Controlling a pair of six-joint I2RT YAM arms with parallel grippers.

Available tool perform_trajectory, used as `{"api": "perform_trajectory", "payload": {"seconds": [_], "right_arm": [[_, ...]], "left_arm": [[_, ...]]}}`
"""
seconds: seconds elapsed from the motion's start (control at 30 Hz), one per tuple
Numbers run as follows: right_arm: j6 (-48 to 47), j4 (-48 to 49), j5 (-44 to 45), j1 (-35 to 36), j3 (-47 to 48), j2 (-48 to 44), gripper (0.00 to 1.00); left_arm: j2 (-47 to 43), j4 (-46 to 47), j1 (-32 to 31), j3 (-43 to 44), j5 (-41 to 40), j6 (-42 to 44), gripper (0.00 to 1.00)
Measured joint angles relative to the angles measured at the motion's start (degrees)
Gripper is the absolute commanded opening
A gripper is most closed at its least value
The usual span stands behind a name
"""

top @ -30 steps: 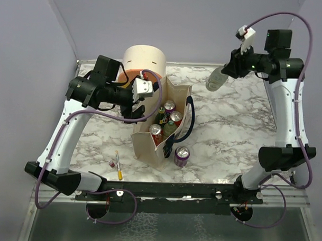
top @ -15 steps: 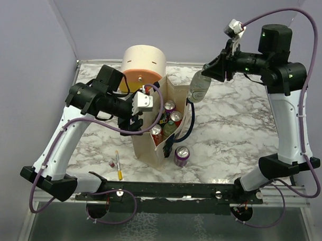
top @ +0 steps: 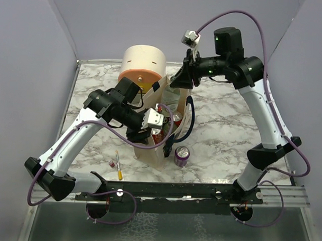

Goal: Place the beverage into the canvas bag
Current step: Place the drink in the canvas bag.

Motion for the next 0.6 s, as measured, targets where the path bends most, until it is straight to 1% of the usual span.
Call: {"api": "perform_trajectory", "payload": {"seconds": [0.13, 0.33, 0.4, 0.6], "right_arm": [[0.17, 0.26, -0.04, 1.7, -0.04, 2.51, 0.01], [-0.24, 1.09, -0.98, 2.93, -2.8, 3.41, 0.01], [-0.42, 1.27, -1.75, 3.15, -4.17, 3.41, 0.01], [-1.11, 1.57, -2.99, 4.55, -8.55, 3.43, 0.01]], "left_arm": [[0.39, 0.39, -2.03, -1.18, -0.04, 1.36, 0.37], [1.55, -1.57, -3.43, -1.14, -0.15, 5.14, 0.08], [1.75, -2.29, -4.04, -1.18, -0.15, 6.16, 0.04], [-1.14, -2.82, -6.47, -4.96, -0.11, 10.08, 0.0]]}}
